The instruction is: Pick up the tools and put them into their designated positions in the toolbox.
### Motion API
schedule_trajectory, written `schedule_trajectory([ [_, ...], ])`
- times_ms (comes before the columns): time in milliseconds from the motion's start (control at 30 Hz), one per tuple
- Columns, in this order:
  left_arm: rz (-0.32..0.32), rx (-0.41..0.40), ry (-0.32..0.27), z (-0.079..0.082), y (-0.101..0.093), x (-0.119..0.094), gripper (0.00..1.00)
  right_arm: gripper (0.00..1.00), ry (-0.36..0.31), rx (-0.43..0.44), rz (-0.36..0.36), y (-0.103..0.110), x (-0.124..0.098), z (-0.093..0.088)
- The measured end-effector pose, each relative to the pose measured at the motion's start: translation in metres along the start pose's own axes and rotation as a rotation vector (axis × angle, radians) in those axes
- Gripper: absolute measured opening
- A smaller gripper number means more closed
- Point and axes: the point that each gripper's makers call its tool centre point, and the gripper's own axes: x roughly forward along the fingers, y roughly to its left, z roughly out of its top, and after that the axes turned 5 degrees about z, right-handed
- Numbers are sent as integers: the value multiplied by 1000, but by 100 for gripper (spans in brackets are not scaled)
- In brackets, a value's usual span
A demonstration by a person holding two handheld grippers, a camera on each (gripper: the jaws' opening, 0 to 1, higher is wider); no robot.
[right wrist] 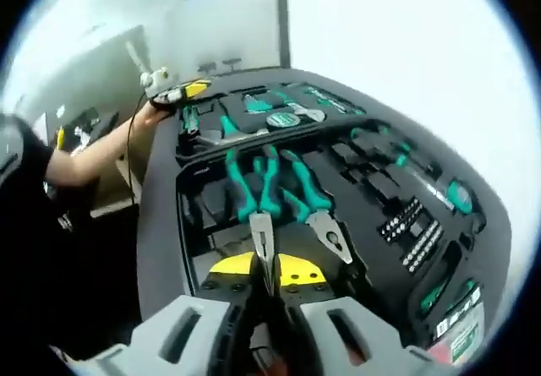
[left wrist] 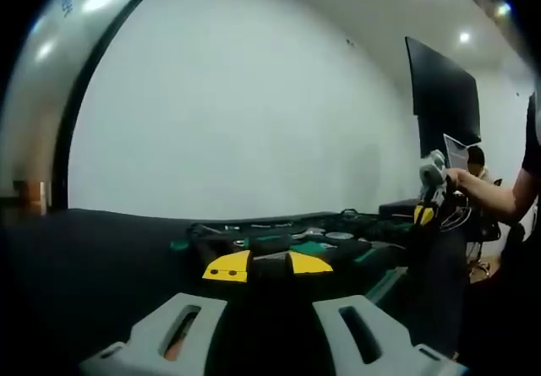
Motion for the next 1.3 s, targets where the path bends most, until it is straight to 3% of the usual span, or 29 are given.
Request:
schedule_trajectory([
  [33,0,0,0,0,1,0,16,8,20,49,-22,-4,-1,-2],
  [67,0,-1,1,0,2,1,16,17,1,85,-40,-6,0,2],
  [100,0,0,1,-1,2,1,16,26,-14,65,-36,-5,2,8],
  [133,-1,1,2,-1,2,1,16,34,-42,-21,-37,-3,5,19],
  [167,-1,1,3,-1,2,1,16,35,-72,-150,-11,5,12,28],
  [267,0,1,1,-1,1,0,16,35,-71,-222,-4,11,31,36],
  [433,3,4,5,-1,-2,-1,16,33,-57,-171,-15,-3,56,38],
  [467,3,5,6,-1,-3,-1,16,27,-64,-186,-68,-17,54,42],
  [500,2,5,6,-1,-3,-1,16,27,-71,-152,-26,-14,54,44],
  [600,-1,1,0,0,-3,-1,16,27,-62,-110,-13,-4,44,42],
  [900,-4,-6,-12,3,-3,-2,16,26,-76,-125,60,24,42,37],
  [1133,-2,-2,-7,2,-5,-2,16,27,-39,-246,171,68,39,30],
  [1167,-1,-2,-6,2,-6,-2,16,27,-21,-223,235,48,38,26],
  [1200,-1,-1,-5,1,-5,-2,16,27,-37,-277,254,30,35,32],
  [1233,-2,0,-4,1,-4,-2,16,27,-25,-184,237,26,35,30],
  [1300,-1,-1,-5,1,-2,-1,16,27,7,-161,244,16,37,30],
])
